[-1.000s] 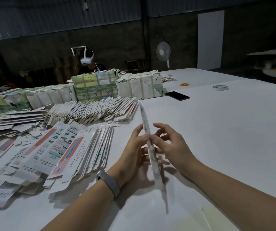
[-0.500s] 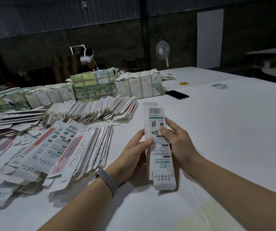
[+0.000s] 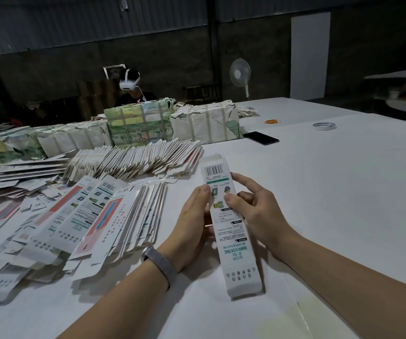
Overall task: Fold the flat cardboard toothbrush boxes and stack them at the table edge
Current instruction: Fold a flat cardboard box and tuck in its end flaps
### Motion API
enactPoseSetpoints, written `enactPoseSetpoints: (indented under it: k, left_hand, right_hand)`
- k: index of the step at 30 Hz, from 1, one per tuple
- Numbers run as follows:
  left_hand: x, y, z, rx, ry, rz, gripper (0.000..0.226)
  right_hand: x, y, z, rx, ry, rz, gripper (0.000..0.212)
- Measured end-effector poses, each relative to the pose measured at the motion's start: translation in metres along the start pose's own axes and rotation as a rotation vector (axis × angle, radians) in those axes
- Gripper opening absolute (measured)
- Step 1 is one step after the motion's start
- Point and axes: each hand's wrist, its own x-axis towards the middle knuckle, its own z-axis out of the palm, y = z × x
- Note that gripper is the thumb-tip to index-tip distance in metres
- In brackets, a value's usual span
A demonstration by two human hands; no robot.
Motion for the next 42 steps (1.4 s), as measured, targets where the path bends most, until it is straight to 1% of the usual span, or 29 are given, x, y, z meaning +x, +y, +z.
enactPoseSetpoints:
  k: [5,7,12,16,20,24,25,28,30,32,34,36,39,42]
  left_hand:
    - [0.0011,-0.0009,-0.0019,-0.058,0.005,0.04,0.041]
    - [0.0012,-0.0001,-0.0031,-0.037,-0.01,0.043,0.042]
    - [-0.0028,0.0,-0.0027,0.035,-0.104,0.059,0.044]
    - [-0.0025,0.001,0.0006,0.047,-0.122,0.057,0.048]
    - [-0.0021,-0.0003,-0.0008,0.07,-0.112,0.066,0.049]
    - [-0.0027,0.0002,-0.0016,0.032,-0.12,0.064,0.065]
    - [-0.0028,0.0009,-0.0013,0.023,-0.116,0.066,0.066]
    - [-0.0019,0.0009,-0.0002,0.011,-0.111,0.077,0.053]
    - [-0.001,-0.0002,-0.0001,0.014,-0.081,0.073,0.044]
    - [-0.0001,-0.0016,-0.0002,0.003,-0.05,0.071,0.038]
    - [0.0005,-0.0035,-0.0012,0.001,-0.052,0.082,0.032]
    - [0.0003,-0.0046,-0.0017,0.015,-0.072,0.084,0.031]
    - [-0.0012,-0.0028,-0.0013,0.043,-0.089,0.081,0.037]
    - [-0.0015,-0.002,-0.0015,0.057,-0.104,0.08,0.037]
  right_hand:
    - [-0.0019,-0.0009,-0.0012,0.012,0.02,0.004,0.048]
    - [-0.0014,-0.0006,-0.0021,0.008,0.033,0.009,0.044]
    - [0.0028,-0.0002,-0.0033,0.07,0.105,0.039,0.029]
    - [0.0045,-0.0009,-0.0038,0.113,0.14,0.038,0.03]
    - [0.005,-0.0012,-0.0049,0.171,0.124,0.075,0.03]
    - [0.0054,-0.001,-0.0055,0.161,0.109,0.086,0.031]
    - [0.0052,-0.0009,-0.0058,0.158,0.105,0.092,0.032]
    - [0.0037,-0.0011,-0.0062,0.136,0.087,0.103,0.033]
    - [0.0025,-0.0025,-0.0048,0.101,0.071,0.101,0.033]
    - [0.0019,-0.0044,-0.0027,0.072,0.062,0.101,0.035]
    - [0.0013,-0.0063,-0.0012,0.065,0.062,0.102,0.036]
    - [0.0009,-0.0071,-0.0012,0.071,0.061,0.107,0.035]
    - [0.0014,-0.0063,-0.002,0.089,0.063,0.115,0.033]
    - [0.002,-0.0043,-0.0028,0.07,0.061,0.118,0.03]
